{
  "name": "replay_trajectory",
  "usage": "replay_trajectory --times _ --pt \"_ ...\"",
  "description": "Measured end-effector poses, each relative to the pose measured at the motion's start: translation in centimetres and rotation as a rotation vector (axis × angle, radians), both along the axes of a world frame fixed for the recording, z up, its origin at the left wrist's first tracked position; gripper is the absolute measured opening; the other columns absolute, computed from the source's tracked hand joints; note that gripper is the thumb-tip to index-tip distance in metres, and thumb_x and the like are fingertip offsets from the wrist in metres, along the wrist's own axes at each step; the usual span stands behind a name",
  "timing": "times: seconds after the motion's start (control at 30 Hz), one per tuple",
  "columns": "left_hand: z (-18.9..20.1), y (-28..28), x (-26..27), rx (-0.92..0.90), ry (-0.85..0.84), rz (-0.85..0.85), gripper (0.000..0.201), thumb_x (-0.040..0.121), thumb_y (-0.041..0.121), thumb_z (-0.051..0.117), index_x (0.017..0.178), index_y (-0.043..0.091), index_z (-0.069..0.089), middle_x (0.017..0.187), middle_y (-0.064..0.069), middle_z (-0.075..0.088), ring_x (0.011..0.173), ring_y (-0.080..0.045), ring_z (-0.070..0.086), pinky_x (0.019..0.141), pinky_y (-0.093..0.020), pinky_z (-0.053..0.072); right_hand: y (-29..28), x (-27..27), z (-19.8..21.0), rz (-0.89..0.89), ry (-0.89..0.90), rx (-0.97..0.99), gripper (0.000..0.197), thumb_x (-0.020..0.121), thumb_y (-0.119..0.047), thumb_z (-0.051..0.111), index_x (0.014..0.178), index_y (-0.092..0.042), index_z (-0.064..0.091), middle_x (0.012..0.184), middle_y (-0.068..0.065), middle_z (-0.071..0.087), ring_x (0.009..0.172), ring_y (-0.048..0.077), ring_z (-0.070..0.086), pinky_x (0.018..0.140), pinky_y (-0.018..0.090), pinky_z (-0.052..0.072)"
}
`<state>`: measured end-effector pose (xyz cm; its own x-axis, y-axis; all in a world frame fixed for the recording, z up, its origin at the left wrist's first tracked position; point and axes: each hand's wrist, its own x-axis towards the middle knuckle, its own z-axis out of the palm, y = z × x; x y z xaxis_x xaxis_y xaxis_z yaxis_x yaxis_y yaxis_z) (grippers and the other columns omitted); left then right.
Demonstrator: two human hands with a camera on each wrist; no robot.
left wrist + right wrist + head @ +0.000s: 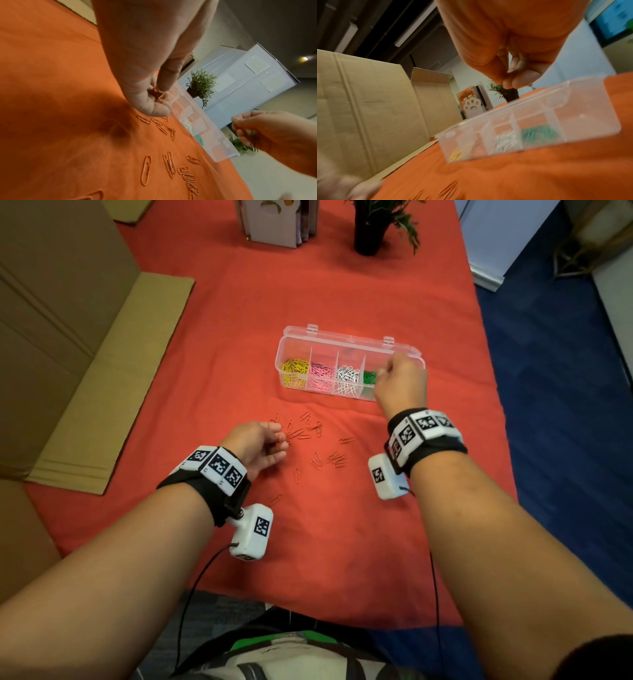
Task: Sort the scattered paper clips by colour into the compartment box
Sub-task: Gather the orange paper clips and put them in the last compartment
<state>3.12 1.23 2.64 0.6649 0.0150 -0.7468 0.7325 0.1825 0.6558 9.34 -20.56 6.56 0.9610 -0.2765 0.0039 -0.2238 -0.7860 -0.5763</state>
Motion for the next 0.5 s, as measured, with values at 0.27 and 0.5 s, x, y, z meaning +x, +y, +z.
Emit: replay_trajectory --times 0.27,0.5 --pt "-0.5 0.2 -1.4 0.148 -0.061 -0.085 0.021 0.083 -0.008 0.057 0.086 0.013 0.06 0.077 -0.004 0.064 0.053 -0.005 0.063 0.054 -0.019 0.055 0.6 -2.0 -1.5 0.281 0.209 -0.05 0.021 0.086 -0.002 0.046 0.09 -0.008 0.065 0.094 0.009 0.066 0.088 0.023 0.06 0.079 0.025 0.045" --pt "-0.3 -0.1 -2.9 0.037 0.059 -0.1 0.018 0.093 0.007 0.045 0.08 0.017 0.052 0.072 0.0 0.048 0.062 -0.01 0.049 0.048 -0.019 0.053 2.7 -9.4 -6.9 0.57 0.275 -0.246 0.04 0.081 -0.013 0.058 0.12 -0.017 0.053 0.116 0.009 0.046 0.109 0.029 0.044 0.095 0.04 0.044"
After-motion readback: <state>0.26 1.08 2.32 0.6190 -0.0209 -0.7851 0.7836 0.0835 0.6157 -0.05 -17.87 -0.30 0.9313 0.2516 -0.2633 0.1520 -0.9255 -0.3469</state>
